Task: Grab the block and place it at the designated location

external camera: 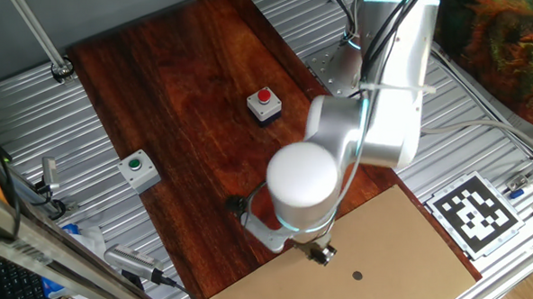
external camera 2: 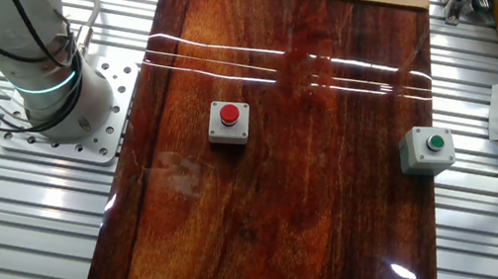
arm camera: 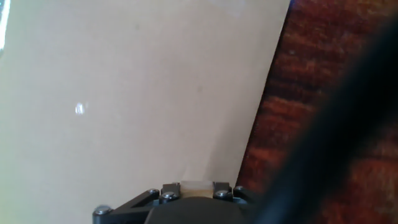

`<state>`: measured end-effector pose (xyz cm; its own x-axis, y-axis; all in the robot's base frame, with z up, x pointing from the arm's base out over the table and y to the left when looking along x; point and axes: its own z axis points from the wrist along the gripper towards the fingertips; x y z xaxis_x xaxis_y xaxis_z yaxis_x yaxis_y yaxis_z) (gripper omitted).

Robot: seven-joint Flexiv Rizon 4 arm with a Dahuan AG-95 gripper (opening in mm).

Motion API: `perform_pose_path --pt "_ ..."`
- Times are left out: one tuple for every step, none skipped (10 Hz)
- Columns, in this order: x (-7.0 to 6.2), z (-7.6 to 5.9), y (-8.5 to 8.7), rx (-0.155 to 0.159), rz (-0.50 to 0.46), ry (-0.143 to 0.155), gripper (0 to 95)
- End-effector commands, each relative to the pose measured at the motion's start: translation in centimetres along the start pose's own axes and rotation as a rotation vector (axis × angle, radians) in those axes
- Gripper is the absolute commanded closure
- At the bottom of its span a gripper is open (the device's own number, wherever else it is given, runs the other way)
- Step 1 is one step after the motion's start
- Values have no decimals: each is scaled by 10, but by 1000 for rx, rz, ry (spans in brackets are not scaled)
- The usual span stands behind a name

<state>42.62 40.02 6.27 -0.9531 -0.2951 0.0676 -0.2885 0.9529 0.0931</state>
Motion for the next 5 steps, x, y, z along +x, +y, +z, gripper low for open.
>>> perform_pose_path --pt "5 1 20 4 21 5 950" --pt "7 2 25 4 24 6 950" --pt "10 6 40 4 56 10 950" --pt "13 11 53 4 71 10 950" --pt "17 13 60 1 84 11 950"
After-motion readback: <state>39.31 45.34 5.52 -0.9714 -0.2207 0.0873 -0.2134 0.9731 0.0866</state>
